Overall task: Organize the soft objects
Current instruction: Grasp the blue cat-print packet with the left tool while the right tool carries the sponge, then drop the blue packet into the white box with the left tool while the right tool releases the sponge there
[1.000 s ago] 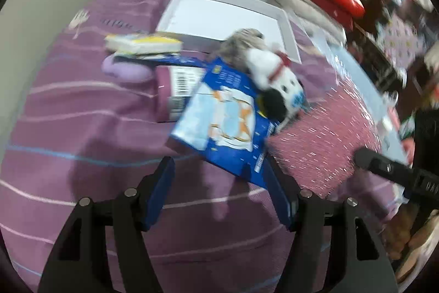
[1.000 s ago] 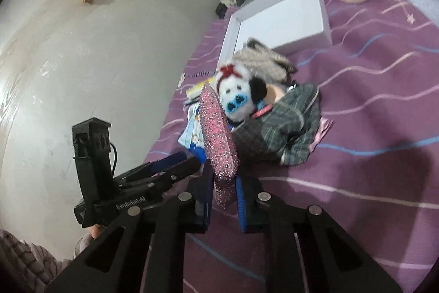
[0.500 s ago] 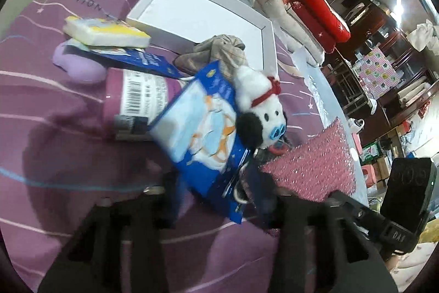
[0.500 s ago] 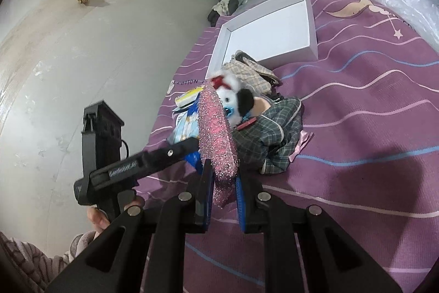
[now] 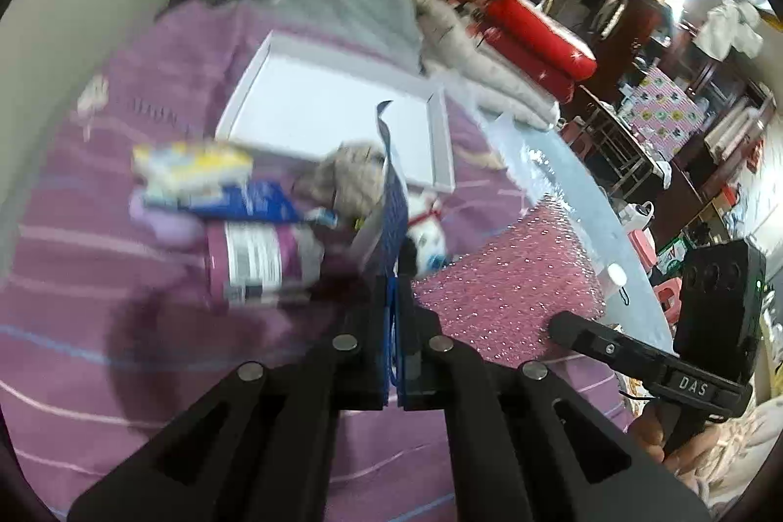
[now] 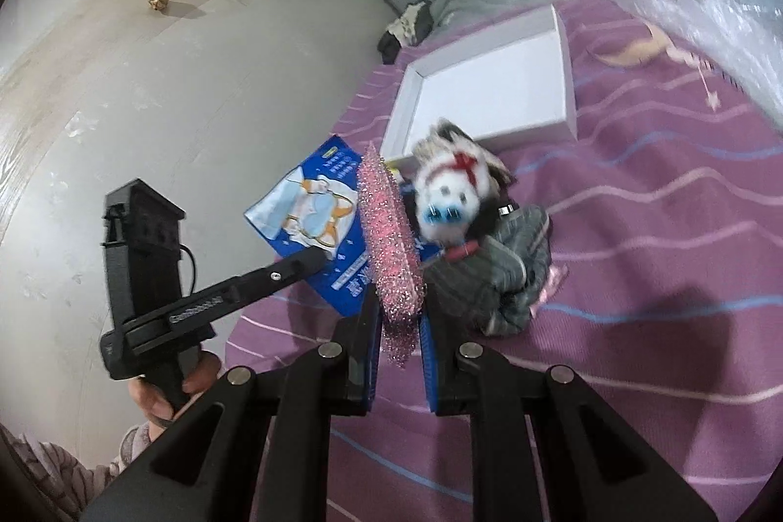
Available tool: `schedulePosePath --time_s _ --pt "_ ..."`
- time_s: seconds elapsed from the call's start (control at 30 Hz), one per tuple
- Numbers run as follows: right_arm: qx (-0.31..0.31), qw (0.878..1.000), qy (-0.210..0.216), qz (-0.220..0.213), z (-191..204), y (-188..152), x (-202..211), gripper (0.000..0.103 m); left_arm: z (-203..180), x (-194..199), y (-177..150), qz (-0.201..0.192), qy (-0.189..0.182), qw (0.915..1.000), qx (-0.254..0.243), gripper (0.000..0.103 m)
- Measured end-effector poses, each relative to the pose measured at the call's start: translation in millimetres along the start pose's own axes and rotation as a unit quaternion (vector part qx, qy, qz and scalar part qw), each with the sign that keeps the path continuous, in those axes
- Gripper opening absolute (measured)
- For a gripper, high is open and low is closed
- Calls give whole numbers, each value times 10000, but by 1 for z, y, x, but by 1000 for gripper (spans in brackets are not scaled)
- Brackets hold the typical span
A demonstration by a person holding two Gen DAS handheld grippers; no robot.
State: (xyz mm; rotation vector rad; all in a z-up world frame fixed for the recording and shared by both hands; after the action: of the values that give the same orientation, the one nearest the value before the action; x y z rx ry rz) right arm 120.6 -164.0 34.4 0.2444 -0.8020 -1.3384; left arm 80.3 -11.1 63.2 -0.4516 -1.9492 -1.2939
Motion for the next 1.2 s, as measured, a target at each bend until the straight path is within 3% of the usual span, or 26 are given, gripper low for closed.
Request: schedulePosePath --time_s 0.13,0.37,0.67,0.83,1.0,1.13,1.2 --pt "129 9998 -40 -111 14 24 4 13 -5 7 25 -166 30 9996 -207 2" --pt "187 9987 -421 -206 11 77 3 13 -1 -2 85 -358 -187 9991 -125 2" --pt "388 9938 -1040 -62 -42 146 -30 13 27 -73 140 -55 -397 9984 394 2" --pt "275 9943 -1032 12 -86 158 -61 13 45 -123 144 203 -225 9975 639 2" --pt "-200 9954 -900 -243 -125 162 -87 13 60 -172 134 529 -108 9942 931 2" --pt "-414 9938 -1003 -251 -145 159 -108 13 70 -191 123 620 203 9932 969 2" --pt "-470 9934 -1028 -175 -150 156 -120 13 74 -196 116 639 562 9931 807 2"
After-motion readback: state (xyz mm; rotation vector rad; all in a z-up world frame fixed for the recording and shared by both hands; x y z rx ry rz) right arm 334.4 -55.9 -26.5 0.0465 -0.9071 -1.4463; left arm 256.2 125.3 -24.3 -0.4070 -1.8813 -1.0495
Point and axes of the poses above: each gripper's, at about its wrist camera, not at the fingertips, and x roughly against the way its jaws point, z to its left, y to its top, the point moved 8 cm from there along -x, roughly the way its jaws point, and after that the axes turned 13 degrees about y, right-handed, at the moved point
